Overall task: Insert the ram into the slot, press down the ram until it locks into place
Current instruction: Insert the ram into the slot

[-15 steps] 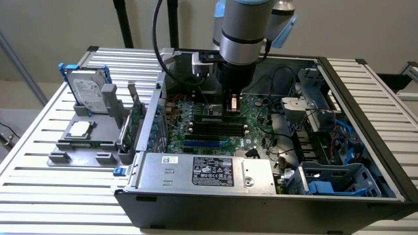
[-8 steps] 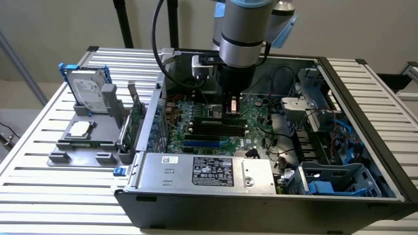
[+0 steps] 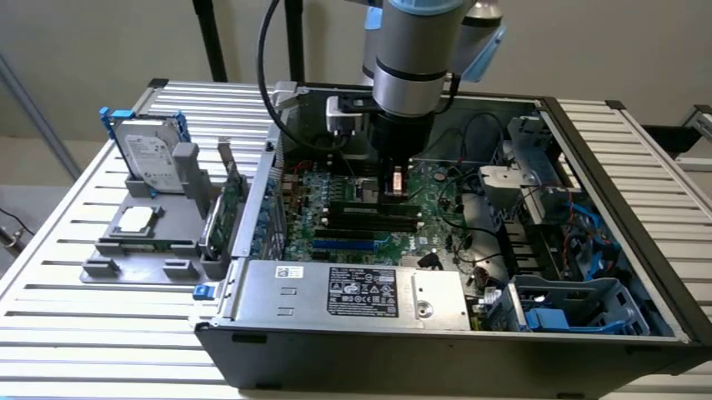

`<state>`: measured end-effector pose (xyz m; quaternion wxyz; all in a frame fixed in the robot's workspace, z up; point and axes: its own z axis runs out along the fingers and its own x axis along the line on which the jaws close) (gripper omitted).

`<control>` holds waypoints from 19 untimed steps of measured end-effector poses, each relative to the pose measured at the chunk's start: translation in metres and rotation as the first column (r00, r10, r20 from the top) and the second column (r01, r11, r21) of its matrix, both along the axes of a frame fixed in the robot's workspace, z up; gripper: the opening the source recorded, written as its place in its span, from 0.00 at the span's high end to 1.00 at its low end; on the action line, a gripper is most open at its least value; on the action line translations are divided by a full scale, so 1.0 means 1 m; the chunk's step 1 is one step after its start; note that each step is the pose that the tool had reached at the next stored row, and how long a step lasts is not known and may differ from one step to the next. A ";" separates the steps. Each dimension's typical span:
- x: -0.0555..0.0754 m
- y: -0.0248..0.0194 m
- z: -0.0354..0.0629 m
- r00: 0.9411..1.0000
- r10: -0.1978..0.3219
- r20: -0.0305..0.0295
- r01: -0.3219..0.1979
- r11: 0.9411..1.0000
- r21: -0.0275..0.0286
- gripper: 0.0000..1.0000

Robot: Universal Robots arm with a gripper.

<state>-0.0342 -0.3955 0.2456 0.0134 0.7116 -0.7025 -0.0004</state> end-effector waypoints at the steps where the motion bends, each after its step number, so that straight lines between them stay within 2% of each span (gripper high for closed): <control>1: -0.001 0.0000 -0.0005 1.000 -0.002 0.001 0.002 1.000 0.000 0.87; 11: -0.002 0.0000 -0.0069 1.000 -0.006 0.014 0.006 1.000 -0.001 0.87; 19: -0.002 0.0000 -0.0093 1.000 -0.006 0.014 0.006 1.000 -0.001 0.87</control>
